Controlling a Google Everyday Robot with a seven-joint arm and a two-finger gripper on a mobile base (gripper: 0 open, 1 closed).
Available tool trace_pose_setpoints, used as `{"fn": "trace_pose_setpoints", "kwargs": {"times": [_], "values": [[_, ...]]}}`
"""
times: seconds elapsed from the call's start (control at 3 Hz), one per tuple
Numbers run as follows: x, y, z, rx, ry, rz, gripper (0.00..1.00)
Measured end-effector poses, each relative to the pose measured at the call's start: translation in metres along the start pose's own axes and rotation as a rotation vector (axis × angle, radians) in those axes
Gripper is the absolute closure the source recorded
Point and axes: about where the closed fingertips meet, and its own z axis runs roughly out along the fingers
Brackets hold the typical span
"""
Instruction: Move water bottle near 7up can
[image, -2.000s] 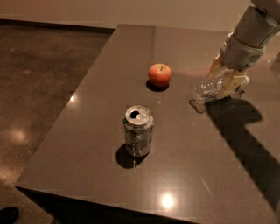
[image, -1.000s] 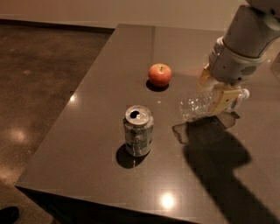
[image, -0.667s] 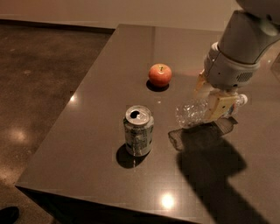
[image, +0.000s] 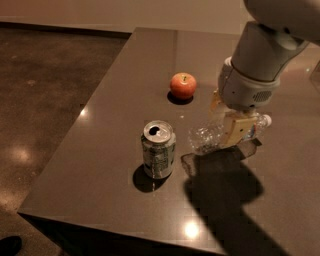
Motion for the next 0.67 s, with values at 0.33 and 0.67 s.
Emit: {"fn": "trace_pose_setpoints", "kwargs": {"times": [0.33,0.67], "values": [[-0.008,-0.001,0.012,-0.012,-0.003,0.016,1.0],[-0.012,-0.001,0.023,-0.021,-0.001,0.032,0.85]]}}
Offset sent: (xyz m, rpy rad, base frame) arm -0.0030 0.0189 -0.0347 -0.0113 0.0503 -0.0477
